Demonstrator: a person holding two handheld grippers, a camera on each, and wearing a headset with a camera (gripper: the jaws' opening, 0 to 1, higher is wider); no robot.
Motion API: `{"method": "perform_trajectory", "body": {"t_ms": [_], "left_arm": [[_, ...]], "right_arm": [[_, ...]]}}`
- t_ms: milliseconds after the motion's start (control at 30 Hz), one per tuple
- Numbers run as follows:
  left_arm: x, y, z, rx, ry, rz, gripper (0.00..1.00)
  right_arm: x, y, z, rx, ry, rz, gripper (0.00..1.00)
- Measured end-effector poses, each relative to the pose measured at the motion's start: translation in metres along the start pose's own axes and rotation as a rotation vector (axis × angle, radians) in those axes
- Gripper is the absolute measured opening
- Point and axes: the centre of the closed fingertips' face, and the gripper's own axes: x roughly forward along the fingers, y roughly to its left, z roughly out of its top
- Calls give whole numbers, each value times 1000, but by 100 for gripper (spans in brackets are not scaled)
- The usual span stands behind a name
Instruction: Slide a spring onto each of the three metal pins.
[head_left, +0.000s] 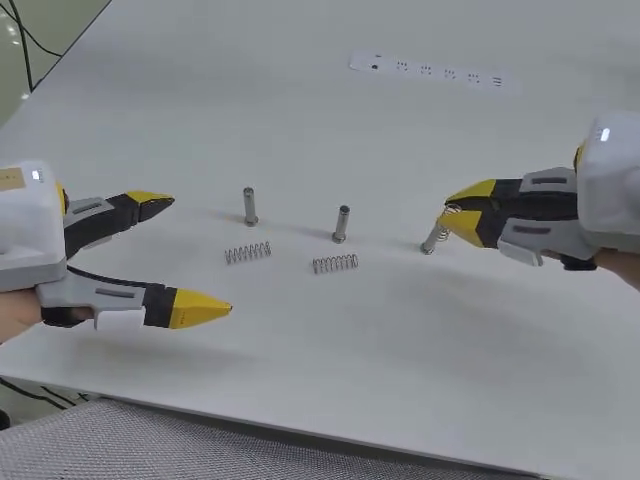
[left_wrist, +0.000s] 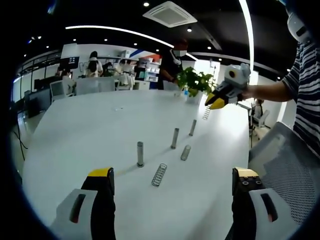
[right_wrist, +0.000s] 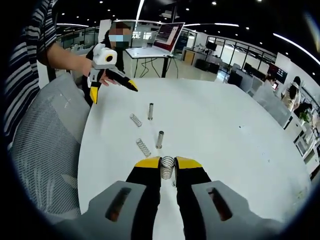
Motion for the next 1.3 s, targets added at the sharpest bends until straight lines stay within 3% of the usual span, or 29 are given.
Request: {"method": "perform_trajectory", "body": {"t_ms": [367,733,1300], "left_arm": [[0,-2,0,-8,1,4,97],[-2,0,5,-8,-8,12,96],[-2,0,9,7,-9,11,97]], "right_arm": [[3,-22,-6,35,10,-46,12],[6,-32,-15,77,17,-71,12],[12,-33,-14,97,18,-60,12]]}}
